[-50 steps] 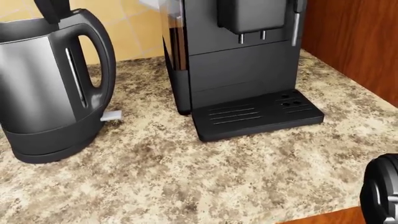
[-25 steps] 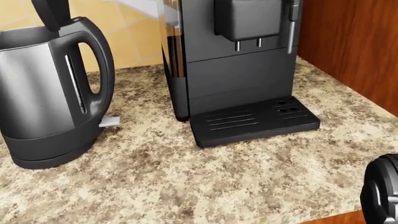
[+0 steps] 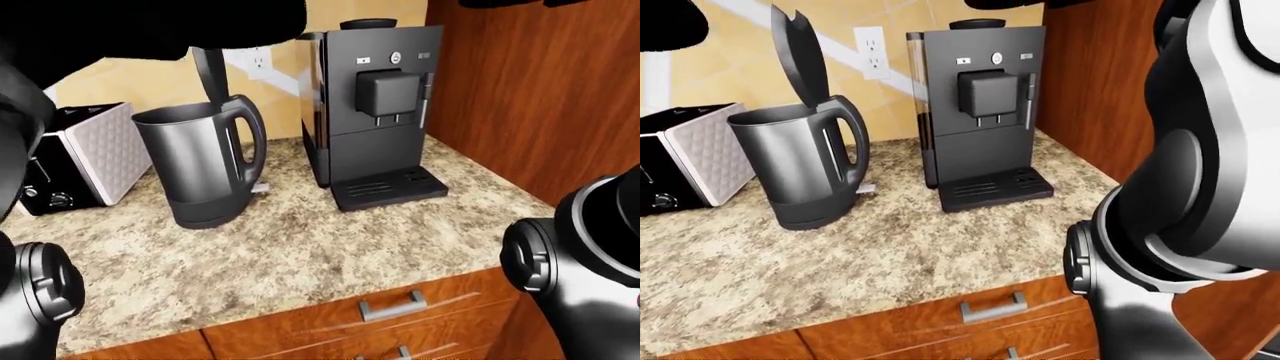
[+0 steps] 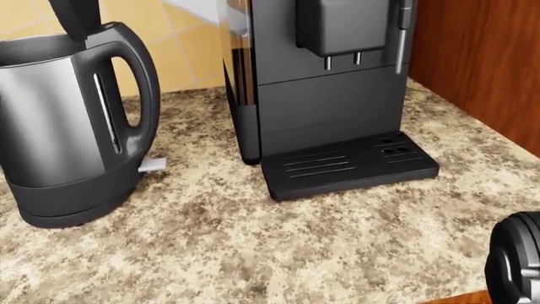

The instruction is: Close the lid of the electric kettle.

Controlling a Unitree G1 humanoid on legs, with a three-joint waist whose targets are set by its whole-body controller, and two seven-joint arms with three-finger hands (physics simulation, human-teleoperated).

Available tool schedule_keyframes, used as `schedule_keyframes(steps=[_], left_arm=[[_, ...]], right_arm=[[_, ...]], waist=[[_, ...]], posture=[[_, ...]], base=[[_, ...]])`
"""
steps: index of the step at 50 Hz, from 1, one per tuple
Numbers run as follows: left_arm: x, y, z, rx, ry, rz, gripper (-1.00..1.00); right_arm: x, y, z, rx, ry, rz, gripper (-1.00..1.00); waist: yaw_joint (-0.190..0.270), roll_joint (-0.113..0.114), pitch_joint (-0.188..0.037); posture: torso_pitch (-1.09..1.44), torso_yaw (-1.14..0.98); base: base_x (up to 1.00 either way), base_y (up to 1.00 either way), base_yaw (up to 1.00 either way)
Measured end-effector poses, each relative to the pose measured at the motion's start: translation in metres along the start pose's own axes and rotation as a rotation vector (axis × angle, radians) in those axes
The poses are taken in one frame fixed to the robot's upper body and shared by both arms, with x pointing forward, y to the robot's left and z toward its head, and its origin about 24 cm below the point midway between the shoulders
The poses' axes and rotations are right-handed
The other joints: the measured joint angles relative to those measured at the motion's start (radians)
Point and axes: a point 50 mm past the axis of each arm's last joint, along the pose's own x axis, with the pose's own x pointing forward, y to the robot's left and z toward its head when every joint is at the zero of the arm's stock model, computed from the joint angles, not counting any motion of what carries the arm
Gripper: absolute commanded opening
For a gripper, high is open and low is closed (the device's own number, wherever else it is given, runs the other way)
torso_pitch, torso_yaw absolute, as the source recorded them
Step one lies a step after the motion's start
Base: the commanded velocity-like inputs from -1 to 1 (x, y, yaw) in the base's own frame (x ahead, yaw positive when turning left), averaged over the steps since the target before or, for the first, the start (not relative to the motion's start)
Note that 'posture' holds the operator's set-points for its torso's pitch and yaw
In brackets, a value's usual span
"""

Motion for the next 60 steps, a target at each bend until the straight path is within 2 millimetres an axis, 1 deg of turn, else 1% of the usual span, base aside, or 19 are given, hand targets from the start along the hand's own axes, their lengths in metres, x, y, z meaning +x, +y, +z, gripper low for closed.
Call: schedule_keyframes(steps=[11, 15, 17, 20, 23, 30, 33, 36, 39, 49, 54, 60], left_arm=[[0.001, -0.022, -0.022, 0.018, 0.052, -0.082, 1.00], [0.003, -0.031, -0.025, 0.027, 0.069, -0.115, 1.00], [0.007, -0.038, -0.024, 0.035, 0.077, -0.135, 1.00], [0.018, -0.048, -0.024, 0.072, 0.099, -0.165, 1.00], [0.028, -0.052, -0.025, 0.094, 0.111, -0.172, 1.00], [0.051, -0.051, -0.029, 0.118, 0.142, -0.143, 1.00], [0.071, -0.046, -0.037, 0.137, 0.188, -0.115, 1.00], [0.092, -0.036, -0.043, 0.130, 0.227, -0.063, 1.00], [0.105, -0.027, -0.046, 0.113, 0.232, -0.011, 1.00], [0.131, -0.010, -0.057, 0.035, 0.275, 0.096, 1.00], [0.137, -0.012, -0.062, 0.010, 0.290, 0.097, 1.00], [0.149, -0.016, -0.075, 0.013, 0.353, 0.087, 1.00]], right_arm=[[0.000, 0.000, -0.001, 0.000, 0.003, -0.001, 1.00], [0.000, 0.003, -0.003, -0.004, 0.008, 0.008, 1.00], [0.000, 0.005, -0.005, -0.007, 0.015, 0.013, 1.00], [0.000, 0.008, -0.006, -0.010, 0.020, 0.025, 1.00], [0.000, 0.009, -0.005, -0.010, 0.014, 0.033, 1.00], [0.001, 0.008, -0.008, -0.011, 0.022, 0.021, 1.00], [0.001, 0.009, -0.008, -0.011, 0.021, 0.027, 1.00], [0.000, 0.010, -0.008, -0.012, 0.016, 0.030, 1.00], [0.001, 0.010, -0.008, -0.012, 0.017, 0.029, 1.00], [0.000, 0.011, -0.007, -0.012, 0.017, 0.032, 1.00], [0.000, 0.011, -0.008, -0.012, 0.021, 0.032, 1.00], [0.001, 0.011, -0.009, -0.013, 0.022, 0.033, 1.00]], waist=[[-0.004, 0.001, 0.000], [-0.006, -0.002, 0.000], [-0.005, -0.004, 0.000], [-0.003, -0.007, -0.001], [-0.002, -0.005, 0.000], [-0.004, -0.006, -0.002], [-0.004, -0.009, -0.004], [-0.004, -0.011, -0.004], [-0.007, -0.014, -0.003], [-0.012, -0.025, -0.006], [-0.013, -0.026, -0.008], [-0.014, -0.026, -0.010]], posture=[[-0.53, 0.00], [-0.53, 0.00], [-0.53, 0.00], [-0.53, 0.00], [-0.53, 0.00], [-0.53, 0.00], [-0.53, 0.00], [-0.53, 0.00], [-0.53, 0.00], [-0.53, 0.00], [-0.53, 0.00], [-0.53, 0.00]], base=[[0.00, 0.00, 0.00], [0.00, 0.00, 0.00], [0.00, 0.00, 0.00], [0.00, 0.00, 0.00], [0.00, 0.00, 0.00], [0.00, 0.00, 0.00], [0.00, 0.00, 0.00], [0.00, 0.00, 0.00], [0.00, 0.00, 0.00], [0.00, 0.00, 0.00], [0.00, 0.00, 0.00], [0.00, 0.00, 0.00]])
